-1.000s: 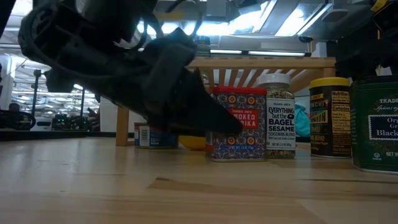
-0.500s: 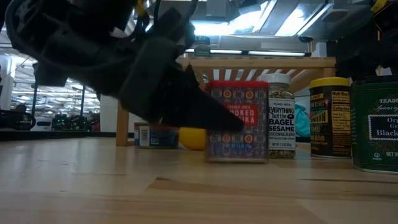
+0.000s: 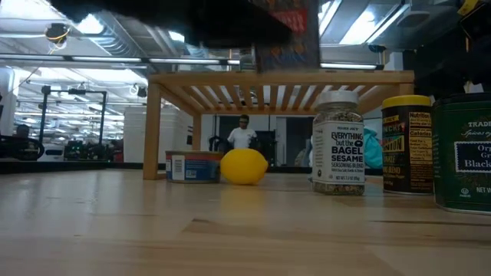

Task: Shelf spices
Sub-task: Put the red seasoning can on the shelf

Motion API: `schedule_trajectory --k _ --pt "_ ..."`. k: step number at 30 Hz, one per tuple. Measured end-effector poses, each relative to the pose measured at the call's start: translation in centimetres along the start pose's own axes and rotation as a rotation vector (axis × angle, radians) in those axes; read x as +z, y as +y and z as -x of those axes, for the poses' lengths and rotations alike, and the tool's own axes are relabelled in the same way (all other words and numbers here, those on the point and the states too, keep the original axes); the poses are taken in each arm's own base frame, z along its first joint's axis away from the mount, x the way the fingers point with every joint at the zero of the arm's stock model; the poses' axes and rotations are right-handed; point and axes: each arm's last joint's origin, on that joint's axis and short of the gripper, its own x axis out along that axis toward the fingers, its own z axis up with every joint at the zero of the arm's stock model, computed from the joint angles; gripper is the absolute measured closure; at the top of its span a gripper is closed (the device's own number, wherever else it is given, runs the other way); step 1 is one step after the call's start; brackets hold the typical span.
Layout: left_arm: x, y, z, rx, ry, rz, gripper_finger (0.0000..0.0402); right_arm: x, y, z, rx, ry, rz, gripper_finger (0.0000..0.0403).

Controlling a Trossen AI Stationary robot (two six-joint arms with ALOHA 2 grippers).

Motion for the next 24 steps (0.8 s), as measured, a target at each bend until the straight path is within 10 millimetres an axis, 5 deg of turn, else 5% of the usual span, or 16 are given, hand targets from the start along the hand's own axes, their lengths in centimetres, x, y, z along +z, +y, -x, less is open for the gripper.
schedule_trajectory --k 11,24 --pt "5.5 8.4 4.0 0.145 -0.017 -0.032 0.0239 -0.1 0.0 0.0 -0.003 0.007 0.004 0.0159" --pt "4.3 17.6 5.9 0.360 0.178 -0.014 0.0239 -0.1 0.0 0.0 -0.003 0.008 0.004 0.0159"
